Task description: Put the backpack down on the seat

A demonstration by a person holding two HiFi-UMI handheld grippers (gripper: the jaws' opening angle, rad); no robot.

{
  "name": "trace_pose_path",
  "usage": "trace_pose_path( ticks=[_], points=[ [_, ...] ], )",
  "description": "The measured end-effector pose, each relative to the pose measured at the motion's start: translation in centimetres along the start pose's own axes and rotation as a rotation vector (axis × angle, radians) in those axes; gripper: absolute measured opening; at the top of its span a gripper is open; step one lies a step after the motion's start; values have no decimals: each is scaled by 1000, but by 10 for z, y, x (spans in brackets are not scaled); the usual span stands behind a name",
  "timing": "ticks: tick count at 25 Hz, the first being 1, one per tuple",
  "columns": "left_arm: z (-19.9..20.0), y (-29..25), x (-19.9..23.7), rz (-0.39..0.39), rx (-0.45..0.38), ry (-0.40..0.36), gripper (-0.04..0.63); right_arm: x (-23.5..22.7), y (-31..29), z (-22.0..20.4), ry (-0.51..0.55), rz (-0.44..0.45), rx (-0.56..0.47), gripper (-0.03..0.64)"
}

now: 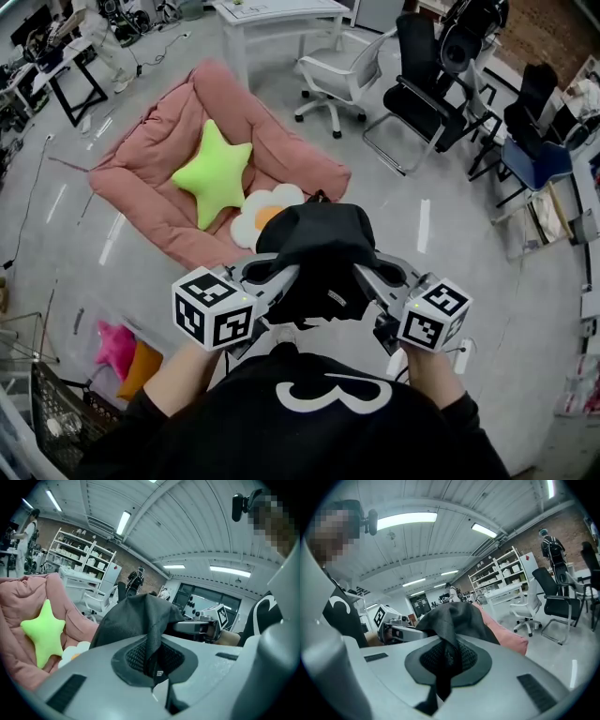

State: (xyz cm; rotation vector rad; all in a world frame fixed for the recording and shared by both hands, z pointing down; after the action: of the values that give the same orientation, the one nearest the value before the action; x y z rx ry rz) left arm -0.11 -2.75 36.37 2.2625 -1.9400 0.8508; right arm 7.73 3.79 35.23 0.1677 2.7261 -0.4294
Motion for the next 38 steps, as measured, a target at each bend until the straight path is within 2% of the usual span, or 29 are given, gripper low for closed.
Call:
trace_pose_path(
  ticks=[6,14,20,30,38],
  points=[
    [26,-14,68,6,-31,-7,12,-33,-62,24,28,6,11,14],
    [47,-23,124,97,-50,24,12,-65,-121,44,54,66,51,14],
    [53,-32,174,221,-63,85,12,-96,-178,50,51,196,114,14],
    [64,-35,250,481,-114,245,12,-133,-281,67,75,459,281,14],
    [74,-39,311,627,-146,308,13,-157,-353,77,123,565,363,14]
  ],
)
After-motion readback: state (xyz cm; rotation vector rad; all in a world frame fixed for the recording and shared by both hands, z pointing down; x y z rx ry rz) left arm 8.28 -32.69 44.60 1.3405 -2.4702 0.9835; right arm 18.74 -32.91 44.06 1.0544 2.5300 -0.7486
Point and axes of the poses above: the fingertips, and each gripper's own axes: y backward along the fingers, x to its left, z out of its top, the point moved 1 cm from there along y, backward along the fingers, and after that the axes turned 1 degree about -y, right-handed, at the moved point
